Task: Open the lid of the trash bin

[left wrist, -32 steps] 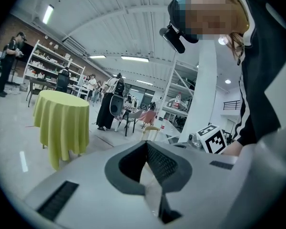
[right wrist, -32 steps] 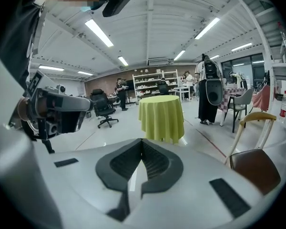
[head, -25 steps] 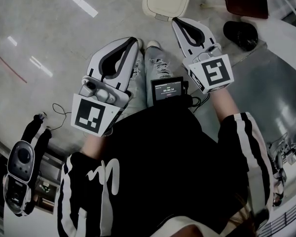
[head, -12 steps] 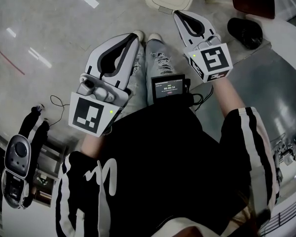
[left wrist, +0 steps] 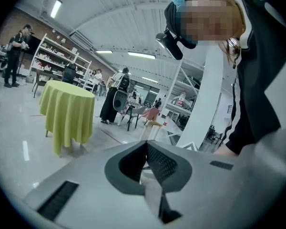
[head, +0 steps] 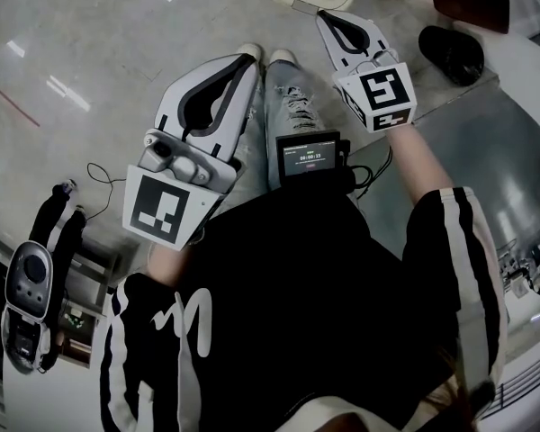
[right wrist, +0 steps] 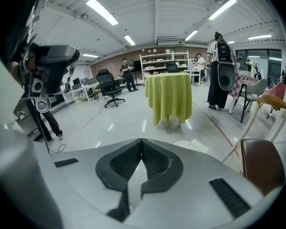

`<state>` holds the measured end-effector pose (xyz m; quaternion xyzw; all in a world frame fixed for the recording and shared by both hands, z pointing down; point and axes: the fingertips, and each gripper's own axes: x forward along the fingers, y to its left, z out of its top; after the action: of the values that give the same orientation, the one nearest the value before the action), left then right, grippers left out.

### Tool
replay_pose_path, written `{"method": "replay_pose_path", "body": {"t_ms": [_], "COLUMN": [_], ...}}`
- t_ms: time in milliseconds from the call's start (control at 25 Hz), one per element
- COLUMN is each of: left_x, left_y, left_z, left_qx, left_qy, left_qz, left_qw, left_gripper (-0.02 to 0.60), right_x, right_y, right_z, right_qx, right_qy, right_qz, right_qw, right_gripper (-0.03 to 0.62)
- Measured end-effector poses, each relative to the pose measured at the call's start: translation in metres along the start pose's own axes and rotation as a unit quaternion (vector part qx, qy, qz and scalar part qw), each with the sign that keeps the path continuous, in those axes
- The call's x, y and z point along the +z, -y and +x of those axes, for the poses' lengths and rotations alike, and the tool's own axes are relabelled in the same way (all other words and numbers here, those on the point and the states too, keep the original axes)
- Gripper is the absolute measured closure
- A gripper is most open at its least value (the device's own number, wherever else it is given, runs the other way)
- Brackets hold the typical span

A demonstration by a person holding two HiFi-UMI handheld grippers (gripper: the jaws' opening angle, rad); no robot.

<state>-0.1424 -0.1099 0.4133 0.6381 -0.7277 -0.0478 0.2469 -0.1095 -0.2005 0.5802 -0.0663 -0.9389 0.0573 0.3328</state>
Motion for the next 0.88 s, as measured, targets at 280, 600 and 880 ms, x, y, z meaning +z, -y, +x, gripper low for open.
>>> {"method": "replay_pose_path", "body": {"t_ms": [280,600,880], "left_x": [-0.004,-0.008,-0.008], "left_y": [0.004,-0.004,-0.019], "left_z": [0.004,0.011,0.012], "left_qx": [-0.007,-0.008,0.012], "left_qy": [-0.005,-0.012,-0.008], "left_qz": [-0.008,-0.014,-0.016], "left_qw": [0.9999,0.9998,0.9998], "left_gripper": [0.574,0.574,0.574], "right_x": [-0.013,-0.032,-0.055], "right_y": [0.005,0.017,0.030], "right_z": [0.011,0.030,0.045], "right_qx": [0.003,-0.007,-0.021], "right_qy": [-0.015,-0.032,-0.052], "right_qz": [-0.002,-0.001,0.025], "right_qw": [1.000,0.999,0.998], "right_gripper": [0.589,0.591,0.591]}}
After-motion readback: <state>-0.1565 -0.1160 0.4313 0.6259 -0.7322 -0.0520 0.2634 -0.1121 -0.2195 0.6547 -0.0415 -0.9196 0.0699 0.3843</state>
